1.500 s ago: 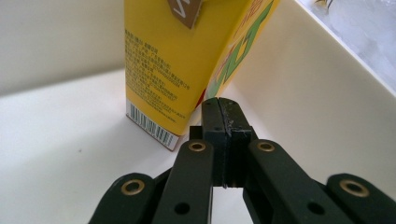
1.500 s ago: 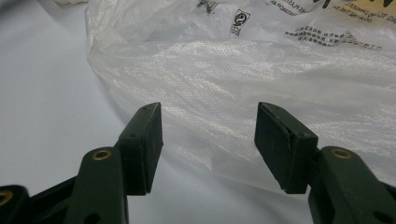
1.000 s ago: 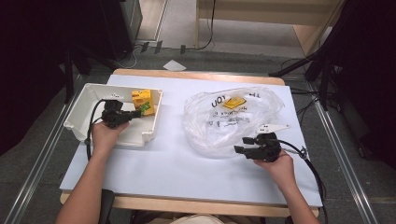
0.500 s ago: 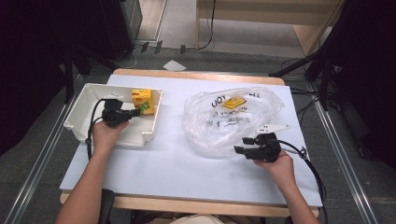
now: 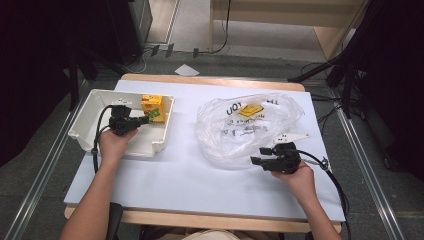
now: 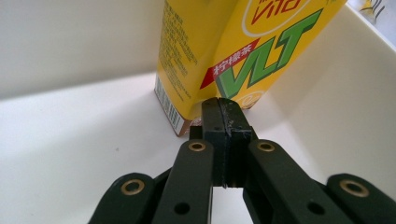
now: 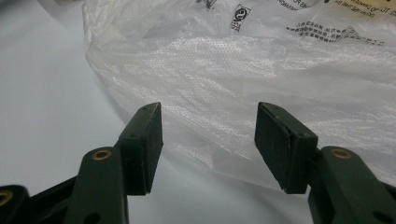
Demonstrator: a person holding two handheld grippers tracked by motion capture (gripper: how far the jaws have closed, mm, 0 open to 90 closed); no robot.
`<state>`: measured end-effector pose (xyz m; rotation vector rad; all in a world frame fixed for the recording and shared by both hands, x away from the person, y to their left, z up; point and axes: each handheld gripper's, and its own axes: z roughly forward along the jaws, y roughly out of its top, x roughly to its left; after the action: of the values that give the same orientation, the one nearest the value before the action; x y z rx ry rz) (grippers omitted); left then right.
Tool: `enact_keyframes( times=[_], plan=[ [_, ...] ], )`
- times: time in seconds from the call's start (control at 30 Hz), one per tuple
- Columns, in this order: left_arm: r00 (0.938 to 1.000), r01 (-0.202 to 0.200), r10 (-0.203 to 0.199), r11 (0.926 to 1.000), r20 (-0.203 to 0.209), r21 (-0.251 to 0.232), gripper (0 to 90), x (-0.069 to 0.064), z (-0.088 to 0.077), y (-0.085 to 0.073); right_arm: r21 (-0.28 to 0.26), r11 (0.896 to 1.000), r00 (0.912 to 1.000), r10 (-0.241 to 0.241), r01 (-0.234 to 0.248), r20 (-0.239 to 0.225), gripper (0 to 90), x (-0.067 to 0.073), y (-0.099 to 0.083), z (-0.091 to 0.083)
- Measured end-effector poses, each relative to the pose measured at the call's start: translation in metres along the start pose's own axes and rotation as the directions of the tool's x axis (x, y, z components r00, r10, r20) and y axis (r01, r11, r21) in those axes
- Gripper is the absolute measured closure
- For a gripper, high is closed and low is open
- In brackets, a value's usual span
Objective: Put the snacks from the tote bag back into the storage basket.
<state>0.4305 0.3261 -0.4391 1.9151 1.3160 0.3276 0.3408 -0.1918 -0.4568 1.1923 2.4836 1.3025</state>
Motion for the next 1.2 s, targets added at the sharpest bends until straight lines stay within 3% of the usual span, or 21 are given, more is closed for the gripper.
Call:
enact_keyframes(
  times=[0.2, 0.53, 0.87, 1.07, 1.2],
  plan=[
    [1.0, 0.009, -0.009, 0.9999, 0.001, -0.006, 90.0, 0.001, -0.001, 0.0, 0.002, 1.0, 1.0, 0.0, 0.0, -0.001, 43.0, 0.0, 0.0, 0.0],
    [0.9988, 0.007, -0.007, 1.0, 0.049, -0.005, 85.6, -0.005, -0.009, 0.0, 0.003, 1.0, 1.0, -0.005, 0.005, -0.001, 43.0, 0.0, -0.001, 0.0],
    [0.9971, 0.0, -0.001, 1.0, 0.076, 0.006, 69.0, -0.01, -0.021, 0.002, 0.004, 1.0, 0.9999, -0.015, 0.015, 0.0, 43.0, 0.001, -0.001, -0.001],
    [0.9958, 0.007, -0.007, 1.0, 0.092, 0.005, 51.5, -0.015, -0.028, 0.004, 0.004, 1.0, 0.9999, -0.016, 0.016, 0.0, 43.0, 0.001, -0.001, -0.001],
    [0.9914, 0.015, -0.017, 0.9998, 0.13, 0.014, 46.0, -0.017, -0.029, 0.005, 0.003, 1.0, 0.9999, -0.017, 0.017, 0.0, 43.0, 0.001, -0.001, -0.001]
  ],
)
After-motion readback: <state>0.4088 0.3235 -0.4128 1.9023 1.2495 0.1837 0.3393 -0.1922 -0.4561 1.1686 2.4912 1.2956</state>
